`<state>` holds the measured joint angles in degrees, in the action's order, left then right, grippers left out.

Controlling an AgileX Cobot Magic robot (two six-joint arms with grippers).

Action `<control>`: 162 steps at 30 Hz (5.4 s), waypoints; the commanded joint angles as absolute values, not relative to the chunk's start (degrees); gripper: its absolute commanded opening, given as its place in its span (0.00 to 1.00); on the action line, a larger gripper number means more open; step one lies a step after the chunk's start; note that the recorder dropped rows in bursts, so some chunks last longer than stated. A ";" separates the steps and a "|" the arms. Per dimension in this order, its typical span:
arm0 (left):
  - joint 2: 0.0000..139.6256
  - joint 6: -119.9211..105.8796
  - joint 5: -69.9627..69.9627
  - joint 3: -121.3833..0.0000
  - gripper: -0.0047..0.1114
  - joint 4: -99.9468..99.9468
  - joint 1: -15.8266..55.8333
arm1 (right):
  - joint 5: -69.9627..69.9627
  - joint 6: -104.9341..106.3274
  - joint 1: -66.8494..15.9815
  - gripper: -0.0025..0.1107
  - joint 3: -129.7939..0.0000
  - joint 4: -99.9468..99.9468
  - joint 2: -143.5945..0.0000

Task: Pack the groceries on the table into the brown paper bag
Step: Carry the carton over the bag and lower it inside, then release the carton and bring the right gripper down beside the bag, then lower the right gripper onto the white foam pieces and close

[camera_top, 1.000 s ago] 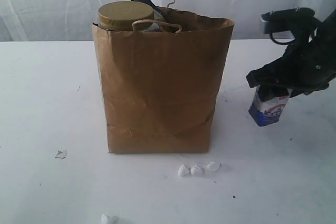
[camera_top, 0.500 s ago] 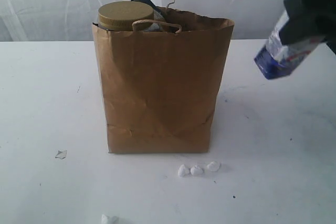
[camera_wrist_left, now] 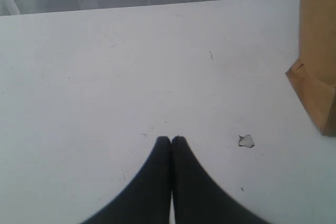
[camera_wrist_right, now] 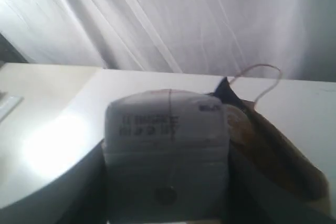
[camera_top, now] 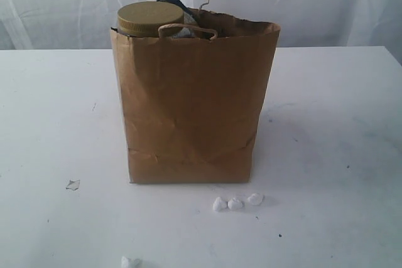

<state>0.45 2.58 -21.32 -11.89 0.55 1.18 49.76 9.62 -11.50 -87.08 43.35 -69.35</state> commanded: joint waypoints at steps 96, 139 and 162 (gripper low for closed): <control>0.00 2.69 -21.11 -11.77 0.04 1.14 3.76 | 45.58 38.16 -26.48 0.23 -43.35 14.88 -74.89; 0.00 2.69 -21.11 -11.77 0.04 1.14 3.76 | 24.76 34.30 -30.86 0.04 -43.27 14.54 -94.75; 0.00 2.69 -21.11 -11.77 0.04 1.14 3.76 | 12.54 34.30 -30.86 0.46 -43.27 20.09 -97.61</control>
<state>0.45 2.58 -21.32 -11.89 0.55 3.35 14.80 34.51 -30.85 -43.46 18.21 -96.36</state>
